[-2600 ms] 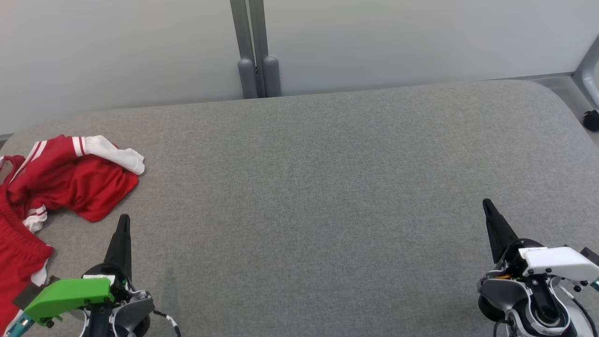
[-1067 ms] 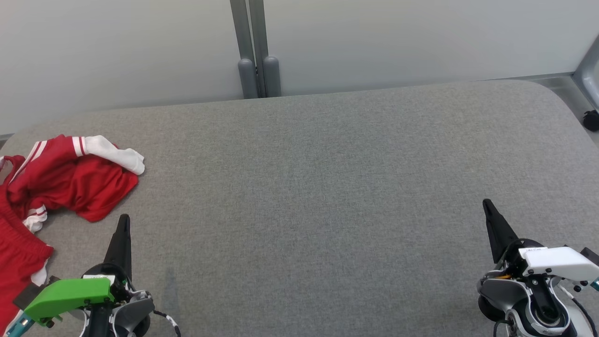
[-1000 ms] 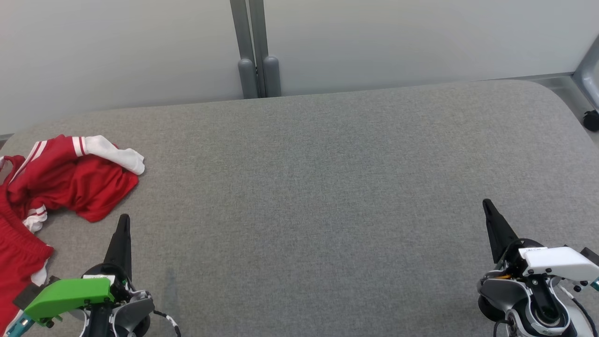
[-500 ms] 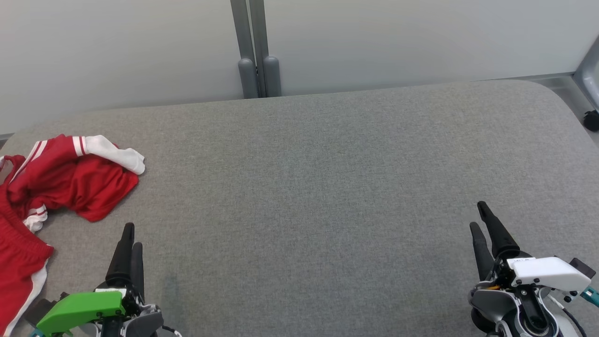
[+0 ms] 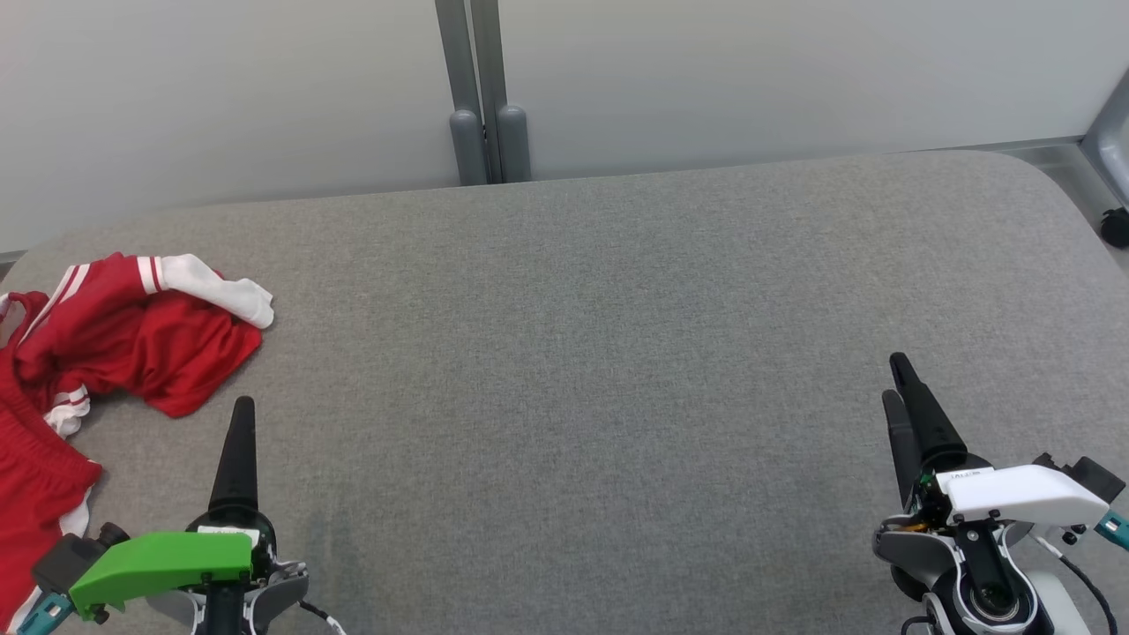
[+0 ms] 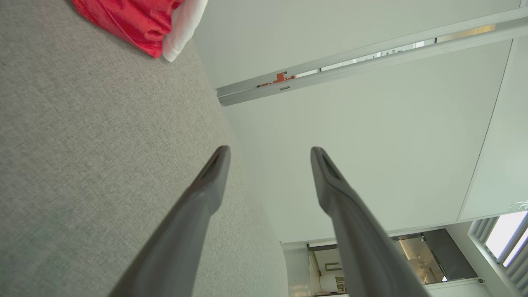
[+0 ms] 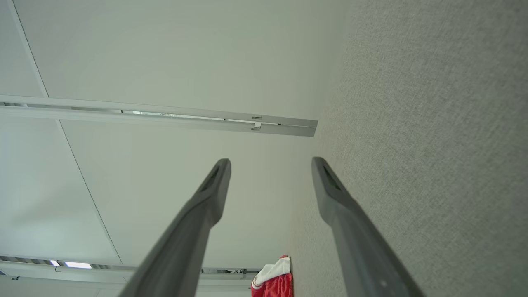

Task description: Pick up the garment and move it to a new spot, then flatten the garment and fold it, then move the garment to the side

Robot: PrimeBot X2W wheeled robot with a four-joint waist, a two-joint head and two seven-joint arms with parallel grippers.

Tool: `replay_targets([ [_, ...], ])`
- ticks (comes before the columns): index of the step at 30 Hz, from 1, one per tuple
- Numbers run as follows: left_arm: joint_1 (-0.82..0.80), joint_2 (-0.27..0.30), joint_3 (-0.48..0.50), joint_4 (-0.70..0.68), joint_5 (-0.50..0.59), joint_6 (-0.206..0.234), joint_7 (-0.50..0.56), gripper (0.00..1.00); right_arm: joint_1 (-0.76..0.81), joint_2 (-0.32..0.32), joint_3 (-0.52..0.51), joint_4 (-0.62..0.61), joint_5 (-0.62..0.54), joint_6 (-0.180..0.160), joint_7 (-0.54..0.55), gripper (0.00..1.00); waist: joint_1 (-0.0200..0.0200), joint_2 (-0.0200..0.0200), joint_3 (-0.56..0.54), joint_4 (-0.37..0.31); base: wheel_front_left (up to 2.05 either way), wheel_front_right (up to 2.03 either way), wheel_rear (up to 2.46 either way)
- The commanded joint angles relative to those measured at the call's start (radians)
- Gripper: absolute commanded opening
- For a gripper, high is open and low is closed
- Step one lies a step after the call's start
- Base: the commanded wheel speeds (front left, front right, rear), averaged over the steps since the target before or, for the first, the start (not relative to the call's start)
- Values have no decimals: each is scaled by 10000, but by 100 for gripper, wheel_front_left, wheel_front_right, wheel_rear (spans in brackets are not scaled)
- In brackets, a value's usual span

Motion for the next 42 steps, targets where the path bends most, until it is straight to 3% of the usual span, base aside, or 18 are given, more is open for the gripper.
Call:
replay_targets([
  [1,-278,103,-43,-234,438,-26,-114,100,-287,-63,13,-278,-338,4,-110,100,0,0,-1,5,0,0,0],
  [11,-197,54,-25,-284,2847,55,-503,100,-300,-220,184,-438,-2962,4,-500,100,0,0,-17,45,0,0,0],
  [21,-204,40,-25,-301,4995,188,-841,100,-419,-157,245,189,-4755,5,-842,100,0,0,-24,77,0,0,0],
  [26,-213,39,-39,-306,5735,200,-1002,100,-562,-142,303,383,-5472,5,-1004,100,0,0,-17,82,0,0,0],
  [42,-218,48,-211,-440,7620,346,-1456,100,-692,-104,102,259,-9473,6,-1466,100,0,0,-15,99,0,0,0],
])
